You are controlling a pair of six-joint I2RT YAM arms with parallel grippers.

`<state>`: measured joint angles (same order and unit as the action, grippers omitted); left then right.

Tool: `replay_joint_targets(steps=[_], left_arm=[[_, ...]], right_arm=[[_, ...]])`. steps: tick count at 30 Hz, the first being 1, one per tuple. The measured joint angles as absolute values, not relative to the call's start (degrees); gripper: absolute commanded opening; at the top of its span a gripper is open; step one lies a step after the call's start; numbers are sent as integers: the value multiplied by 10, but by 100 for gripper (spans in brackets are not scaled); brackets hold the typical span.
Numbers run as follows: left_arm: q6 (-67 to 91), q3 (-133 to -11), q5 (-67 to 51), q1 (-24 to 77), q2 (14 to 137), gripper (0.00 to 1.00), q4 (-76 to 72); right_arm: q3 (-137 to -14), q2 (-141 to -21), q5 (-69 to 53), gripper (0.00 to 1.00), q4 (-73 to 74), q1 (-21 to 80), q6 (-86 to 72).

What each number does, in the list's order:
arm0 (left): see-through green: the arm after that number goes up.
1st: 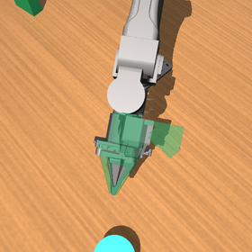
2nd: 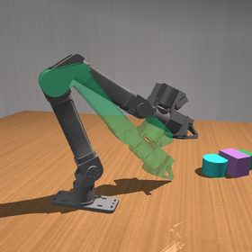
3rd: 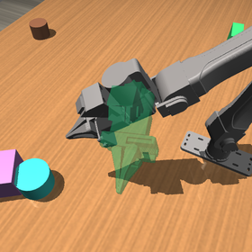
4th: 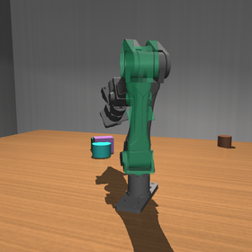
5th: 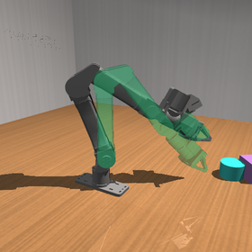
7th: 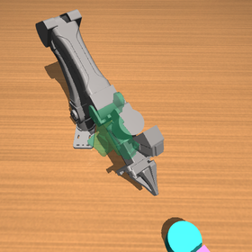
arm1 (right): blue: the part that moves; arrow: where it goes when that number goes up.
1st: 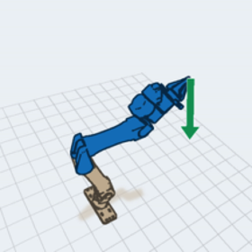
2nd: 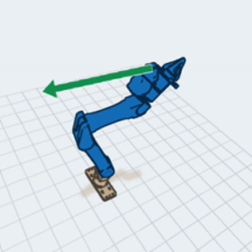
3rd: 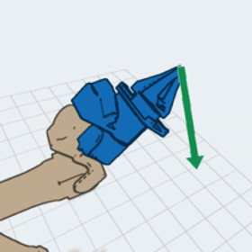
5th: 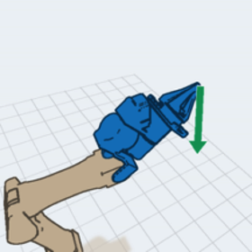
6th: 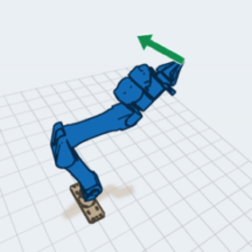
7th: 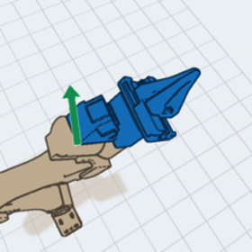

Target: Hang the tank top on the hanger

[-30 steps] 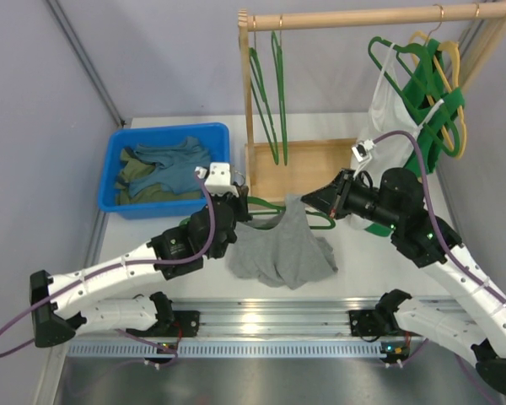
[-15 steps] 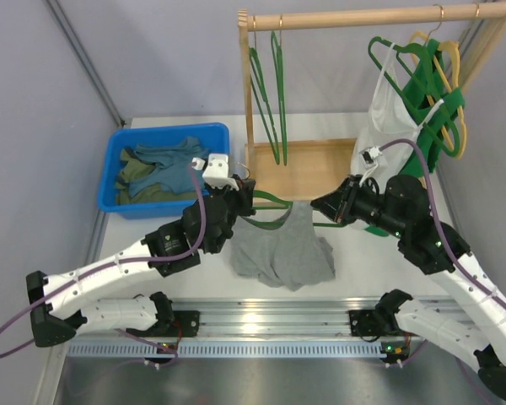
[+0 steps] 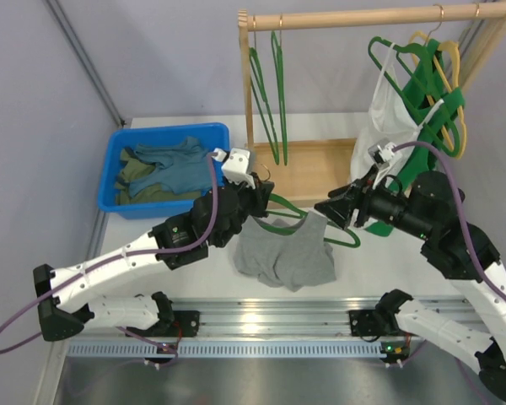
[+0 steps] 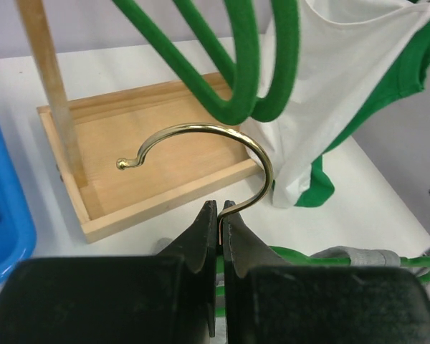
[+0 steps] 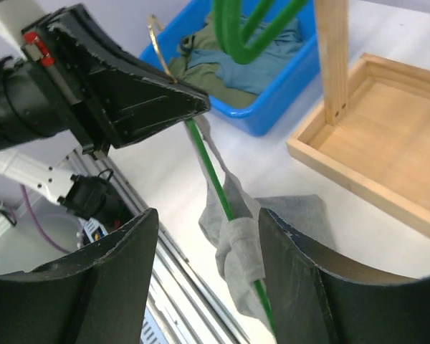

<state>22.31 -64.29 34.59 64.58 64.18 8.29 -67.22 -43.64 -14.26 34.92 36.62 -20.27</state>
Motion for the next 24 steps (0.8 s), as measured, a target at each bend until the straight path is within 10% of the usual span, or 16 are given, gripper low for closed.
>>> replay_joint_targets(steps=[13,24], left_arm=[[217,-698,257,646,644,0,127],[210,-729,230,646,651,0,152]], right_arm=[[-687,-514,-156,58,364,481,-109],[-687,-544,-4,27,375,562,-89]])
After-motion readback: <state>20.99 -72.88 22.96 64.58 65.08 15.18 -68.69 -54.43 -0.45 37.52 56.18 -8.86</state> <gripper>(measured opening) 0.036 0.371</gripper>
